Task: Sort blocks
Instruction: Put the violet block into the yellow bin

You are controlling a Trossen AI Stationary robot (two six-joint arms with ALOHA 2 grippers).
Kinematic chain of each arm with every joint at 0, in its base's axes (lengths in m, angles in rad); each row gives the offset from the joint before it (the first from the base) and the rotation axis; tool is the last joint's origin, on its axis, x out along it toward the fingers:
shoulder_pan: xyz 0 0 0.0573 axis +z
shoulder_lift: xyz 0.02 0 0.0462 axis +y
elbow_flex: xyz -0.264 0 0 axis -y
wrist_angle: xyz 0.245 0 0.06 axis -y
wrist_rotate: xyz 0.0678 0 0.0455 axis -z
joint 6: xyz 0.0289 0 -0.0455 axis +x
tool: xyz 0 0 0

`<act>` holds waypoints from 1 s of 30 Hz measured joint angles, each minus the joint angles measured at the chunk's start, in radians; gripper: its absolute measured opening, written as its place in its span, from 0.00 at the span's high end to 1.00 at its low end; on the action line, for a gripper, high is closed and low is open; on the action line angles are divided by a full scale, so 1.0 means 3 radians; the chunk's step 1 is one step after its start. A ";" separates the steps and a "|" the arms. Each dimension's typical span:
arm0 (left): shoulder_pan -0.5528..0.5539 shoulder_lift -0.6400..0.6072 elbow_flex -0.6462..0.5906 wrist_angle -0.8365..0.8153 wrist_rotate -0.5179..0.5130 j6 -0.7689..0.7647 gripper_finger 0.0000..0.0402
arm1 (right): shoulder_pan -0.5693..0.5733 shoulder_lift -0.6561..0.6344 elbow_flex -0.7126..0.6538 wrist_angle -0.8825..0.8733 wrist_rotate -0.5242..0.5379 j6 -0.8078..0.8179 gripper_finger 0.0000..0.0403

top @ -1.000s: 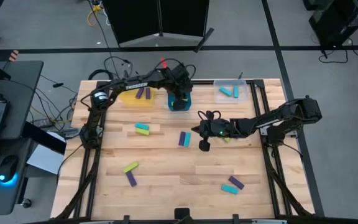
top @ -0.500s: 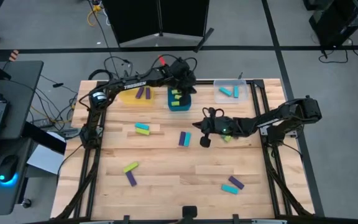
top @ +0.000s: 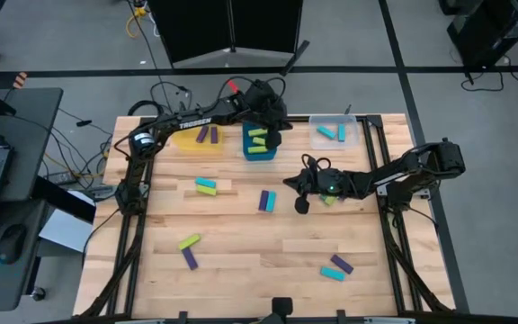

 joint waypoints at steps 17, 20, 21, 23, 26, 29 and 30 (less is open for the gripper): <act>-0.0018 -0.0290 -0.0884 0.1187 0.0122 -0.0241 1.00 | 0.0003 -0.0001 0.0001 0.0020 -0.0029 -0.0141 0.97; -0.0028 -0.0581 -0.1360 0.1575 0.0118 -0.0325 1.00 | 0.0008 -0.0003 0.0000 0.0028 -0.0043 -0.0156 0.98; -0.0038 -0.0707 -0.1530 0.1718 0.0114 -0.0353 1.00 | 0.0008 -0.0003 0.0000 0.0028 -0.0044 -0.0156 0.98; -0.0052 -0.0963 -0.1869 0.1892 0.0104 -0.0386 1.00 | 0.0008 -0.0003 0.0000 0.0028 -0.0075 -0.0157 0.98; -0.0096 -0.1367 -0.2370 0.2038 0.0056 -0.0386 1.00 | 0.0008 -0.0004 0.0001 0.0028 -0.0134 -0.0156 0.98; -0.0155 -0.1773 -0.2838 0.2138 0.0004 -0.0425 0.99 | 0.0008 -0.0004 0.0001 0.0028 -0.0193 -0.0156 0.98; -0.0173 -0.1907 -0.2987 0.2183 0.0004 -0.0446 0.99 | 0.0008 -0.0004 0.0000 0.0027 -0.0197 -0.0156 0.98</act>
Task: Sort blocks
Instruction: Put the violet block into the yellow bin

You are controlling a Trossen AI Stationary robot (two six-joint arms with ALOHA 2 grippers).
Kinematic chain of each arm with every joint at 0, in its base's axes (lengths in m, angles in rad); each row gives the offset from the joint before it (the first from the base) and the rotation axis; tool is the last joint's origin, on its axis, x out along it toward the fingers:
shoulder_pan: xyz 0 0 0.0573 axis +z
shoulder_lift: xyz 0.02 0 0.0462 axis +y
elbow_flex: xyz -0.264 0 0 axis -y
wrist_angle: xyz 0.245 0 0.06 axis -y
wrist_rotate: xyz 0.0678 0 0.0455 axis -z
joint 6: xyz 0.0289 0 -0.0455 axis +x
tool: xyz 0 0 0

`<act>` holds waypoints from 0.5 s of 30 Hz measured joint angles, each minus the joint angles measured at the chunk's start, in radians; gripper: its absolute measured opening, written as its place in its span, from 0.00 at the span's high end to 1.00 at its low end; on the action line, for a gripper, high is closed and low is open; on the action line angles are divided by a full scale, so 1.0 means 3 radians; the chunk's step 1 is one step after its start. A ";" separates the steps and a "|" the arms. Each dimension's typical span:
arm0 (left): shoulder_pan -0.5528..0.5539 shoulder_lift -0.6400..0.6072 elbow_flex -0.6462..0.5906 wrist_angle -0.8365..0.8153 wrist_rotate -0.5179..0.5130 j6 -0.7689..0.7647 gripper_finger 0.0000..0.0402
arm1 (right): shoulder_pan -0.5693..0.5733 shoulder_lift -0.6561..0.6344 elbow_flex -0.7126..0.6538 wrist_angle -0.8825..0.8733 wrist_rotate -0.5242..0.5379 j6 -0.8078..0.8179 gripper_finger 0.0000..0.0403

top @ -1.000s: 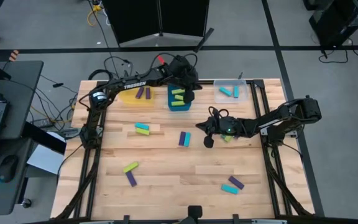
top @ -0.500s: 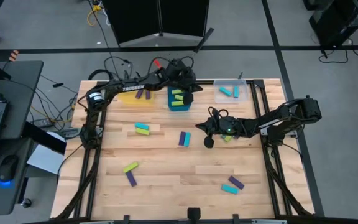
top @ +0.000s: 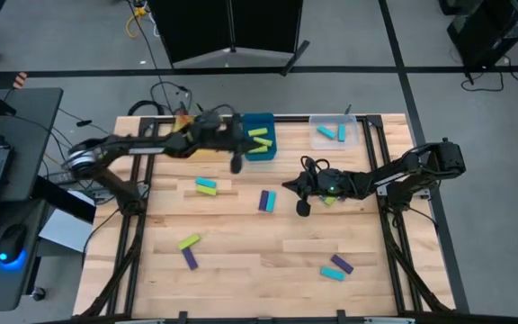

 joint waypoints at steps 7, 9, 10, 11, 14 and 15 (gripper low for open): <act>-0.0167 -0.0684 -0.0829 0.0171 -0.0007 -0.0106 0.99 | -0.0043 0.0000 0.0095 -0.0222 -0.0267 0.0185 0.97; -0.0206 -0.0790 -0.0979 0.0178 -0.0006 -0.0107 0.98 | -0.0043 0.0000 0.0147 -0.0335 -0.0268 0.0198 0.97; -0.0229 -0.0820 -0.1038 0.0175 -0.0006 -0.0106 0.98 | -0.0043 0.0000 0.0166 -0.0374 -0.0268 0.0188 0.97; -0.0251 -0.0825 -0.1080 0.0182 -0.0002 -0.0107 0.97 | -0.0044 0.0000 0.0188 -0.0393 -0.0268 0.0185 0.97; -0.0294 -0.0799 -0.1171 0.0255 0.0004 -0.0188 0.95 | -0.0060 0.0000 0.0270 -0.0481 -0.0268 0.0160 0.97; -0.0301 -0.0764 -0.1170 0.0286 -0.0008 -0.0260 0.95 | -0.0073 0.0000 0.0306 -0.0546 -0.0267 0.0166 0.97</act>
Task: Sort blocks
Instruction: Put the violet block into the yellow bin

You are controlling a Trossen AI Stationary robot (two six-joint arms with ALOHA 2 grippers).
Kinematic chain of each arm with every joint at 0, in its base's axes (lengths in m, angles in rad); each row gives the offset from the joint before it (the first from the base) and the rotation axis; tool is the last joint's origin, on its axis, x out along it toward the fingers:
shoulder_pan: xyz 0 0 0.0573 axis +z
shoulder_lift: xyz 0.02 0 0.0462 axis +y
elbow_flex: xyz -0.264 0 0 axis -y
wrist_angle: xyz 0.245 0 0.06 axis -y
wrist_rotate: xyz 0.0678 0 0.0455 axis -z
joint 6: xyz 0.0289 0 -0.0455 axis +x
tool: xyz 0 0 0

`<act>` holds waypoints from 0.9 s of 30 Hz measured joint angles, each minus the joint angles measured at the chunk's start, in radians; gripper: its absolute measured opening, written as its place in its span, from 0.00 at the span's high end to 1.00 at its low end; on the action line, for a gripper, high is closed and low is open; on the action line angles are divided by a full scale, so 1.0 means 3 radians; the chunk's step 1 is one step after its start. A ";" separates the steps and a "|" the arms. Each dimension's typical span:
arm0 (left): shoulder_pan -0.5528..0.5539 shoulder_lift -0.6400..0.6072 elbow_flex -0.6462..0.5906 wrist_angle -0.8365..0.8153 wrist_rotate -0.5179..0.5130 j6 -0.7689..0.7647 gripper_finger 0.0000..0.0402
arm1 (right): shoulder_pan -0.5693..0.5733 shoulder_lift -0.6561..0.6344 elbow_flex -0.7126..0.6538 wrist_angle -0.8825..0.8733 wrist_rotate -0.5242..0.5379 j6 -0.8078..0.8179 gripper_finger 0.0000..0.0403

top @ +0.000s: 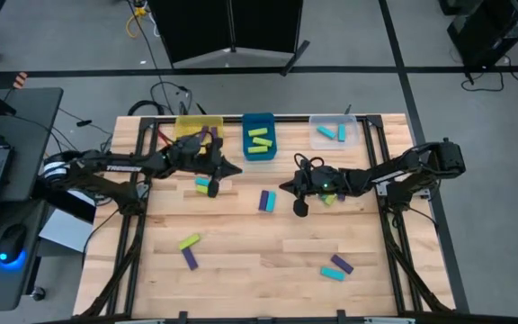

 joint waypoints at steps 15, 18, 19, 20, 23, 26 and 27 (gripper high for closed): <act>-0.0031 0.0059 0.0001 0.0052 -0.0366 0.0032 0.98 | -0.0121 0.0000 0.1163 -0.2801 0.0030 0.0416 0.90; -0.0032 0.0059 0.0001 0.0055 -0.0366 0.0032 0.98 | -0.0103 0.0000 0.1336 -0.3379 0.0035 0.0757 0.90; -0.0032 0.0060 0.0001 0.0055 -0.0366 0.0032 0.98 | -0.0095 0.0000 0.1369 -0.3544 0.0037 0.0892 0.90; -0.0032 0.0060 0.0001 0.0055 -0.0364 0.0032 0.98 | -0.0087 0.0000 0.1385 -0.3697 0.0037 0.1051 0.90; -0.0032 0.0060 0.0001 0.0052 -0.0363 0.0032 0.98 | -0.0050 -0.0012 0.1389 -0.4208 0.0036 0.1631 0.90; -0.0032 0.0060 0.0001 0.0051 -0.0362 0.0044 0.98 | 0.0047 -0.0025 0.1389 -0.4732 0.0171 0.2083 0.91; -0.0032 0.0060 0.0001 0.0046 -0.0361 0.0075 0.98 | 0.0082 -0.0028 0.1388 -0.4884 0.0214 0.2214 0.92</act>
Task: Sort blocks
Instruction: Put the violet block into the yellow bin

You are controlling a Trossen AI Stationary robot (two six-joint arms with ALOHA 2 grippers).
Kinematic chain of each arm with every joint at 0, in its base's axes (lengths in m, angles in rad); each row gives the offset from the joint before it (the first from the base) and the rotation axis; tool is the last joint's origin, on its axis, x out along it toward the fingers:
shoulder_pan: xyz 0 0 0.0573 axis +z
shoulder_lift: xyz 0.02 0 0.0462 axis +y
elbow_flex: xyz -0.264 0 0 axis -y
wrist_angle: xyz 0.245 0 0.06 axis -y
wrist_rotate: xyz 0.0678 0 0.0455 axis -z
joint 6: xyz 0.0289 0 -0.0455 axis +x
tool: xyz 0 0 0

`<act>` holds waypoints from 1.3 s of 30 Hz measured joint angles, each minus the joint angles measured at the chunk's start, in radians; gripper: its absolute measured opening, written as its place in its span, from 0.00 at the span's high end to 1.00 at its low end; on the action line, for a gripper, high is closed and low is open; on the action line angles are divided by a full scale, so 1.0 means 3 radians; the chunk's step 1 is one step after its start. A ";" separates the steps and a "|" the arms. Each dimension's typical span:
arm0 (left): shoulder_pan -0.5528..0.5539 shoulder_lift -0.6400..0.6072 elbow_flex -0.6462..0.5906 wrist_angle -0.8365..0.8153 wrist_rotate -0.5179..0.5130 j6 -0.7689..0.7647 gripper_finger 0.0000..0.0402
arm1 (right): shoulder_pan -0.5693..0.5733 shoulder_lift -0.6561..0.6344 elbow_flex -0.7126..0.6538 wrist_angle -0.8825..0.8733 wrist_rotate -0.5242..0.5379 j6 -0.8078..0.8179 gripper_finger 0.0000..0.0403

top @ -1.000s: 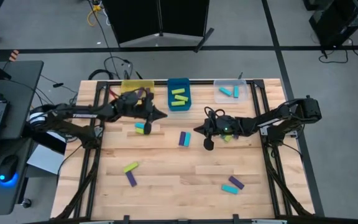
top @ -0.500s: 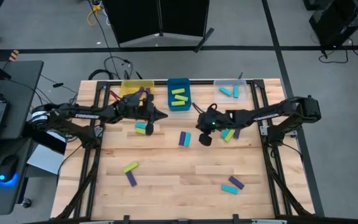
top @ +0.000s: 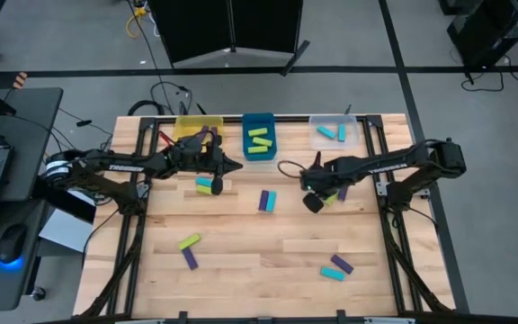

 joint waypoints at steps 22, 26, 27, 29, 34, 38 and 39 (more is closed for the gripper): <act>-0.0003 0.0003 -0.0326 0.0396 0.0005 -0.0110 0.98 | 0.0275 -0.0889 -0.0937 0.0040 -0.0018 0.2079 0.88; -0.0003 0.0003 -0.0326 0.0411 0.0005 -0.0146 0.98 | 0.0275 -0.0889 -0.1067 0.0052 -0.0022 0.2205 0.78; -0.0003 0.0003 -0.0326 0.0411 0.0005 -0.0147 0.98 | 0.0275 -0.0889 -0.1081 0.0065 -0.0023 0.2222 0.75; -0.0003 0.0003 -0.0326 0.0411 0.0005 -0.0148 0.98 | 0.0275 -0.0889 -0.1092 0.0074 -0.0013 0.2259 0.69; -0.0003 0.0003 -0.0326 0.0429 0.0004 -0.0165 0.98 | 0.0275 -0.0889 -0.1099 0.0185 0.0012 0.2257 0.60; -0.0003 0.0003 -0.0326 0.0429 0.0004 -0.0167 0.98 | 0.0273 -0.0847 -0.1099 0.0197 0.0064 0.2260 0.57; -0.0003 0.0003 -0.0326 0.0429 0.0004 -0.0167 0.98 | 0.0273 -0.0825 -0.1099 0.0197 0.0065 0.2258 0.56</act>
